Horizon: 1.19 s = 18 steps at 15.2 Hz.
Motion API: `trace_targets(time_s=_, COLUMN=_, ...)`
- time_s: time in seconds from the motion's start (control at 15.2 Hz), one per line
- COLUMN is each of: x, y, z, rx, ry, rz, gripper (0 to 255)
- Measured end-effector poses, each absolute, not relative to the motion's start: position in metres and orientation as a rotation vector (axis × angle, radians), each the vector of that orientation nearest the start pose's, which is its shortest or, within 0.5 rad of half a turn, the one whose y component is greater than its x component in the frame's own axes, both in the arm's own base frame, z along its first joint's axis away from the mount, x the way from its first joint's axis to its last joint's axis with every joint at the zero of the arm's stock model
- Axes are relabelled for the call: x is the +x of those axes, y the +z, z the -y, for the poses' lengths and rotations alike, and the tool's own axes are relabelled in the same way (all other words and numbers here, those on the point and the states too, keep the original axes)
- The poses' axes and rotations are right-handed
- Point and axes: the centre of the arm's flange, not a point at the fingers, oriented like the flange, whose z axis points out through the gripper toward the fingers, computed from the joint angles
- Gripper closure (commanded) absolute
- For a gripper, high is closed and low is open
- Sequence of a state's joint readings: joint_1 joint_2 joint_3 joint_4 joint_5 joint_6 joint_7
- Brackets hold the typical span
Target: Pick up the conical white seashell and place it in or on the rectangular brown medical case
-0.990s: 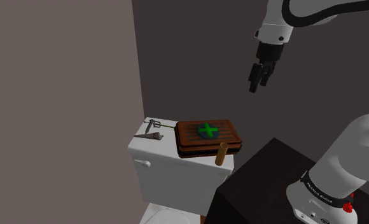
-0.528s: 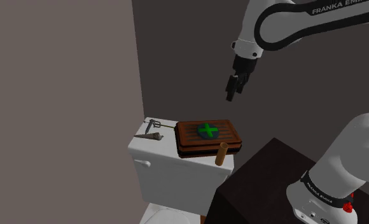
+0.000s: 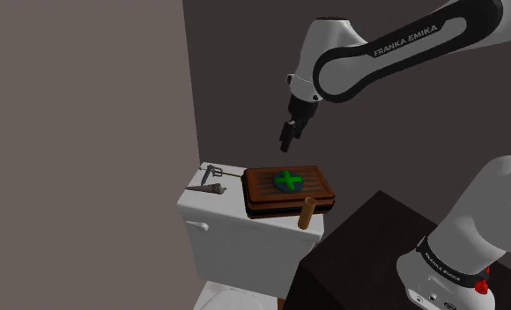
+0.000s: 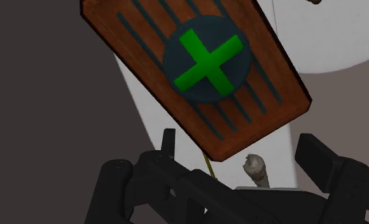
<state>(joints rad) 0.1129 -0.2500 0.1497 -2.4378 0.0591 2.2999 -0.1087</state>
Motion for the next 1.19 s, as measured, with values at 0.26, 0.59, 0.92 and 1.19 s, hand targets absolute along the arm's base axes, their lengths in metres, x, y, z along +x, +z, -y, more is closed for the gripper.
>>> trace_targets(time_s=0.26, x=0.471, y=0.383, z=-0.153, rx=-3.056, ry=-0.244, rz=0.615, gripper=0)
trace_targets(time_s=0.59, x=0.505, y=0.349, z=-0.195, rx=-3.021, ry=-0.335, rz=0.739, gripper=0)
trace_targets(time_s=0.92, x=0.533, y=0.325, z=-0.239, rx=-2.979, ry=-0.427, rz=0.861, gripper=0)
trace_targets(time_s=1.19, x=0.553, y=0.306, z=-0.266, rx=-2.952, ry=-0.477, rz=0.929, gripper=0)
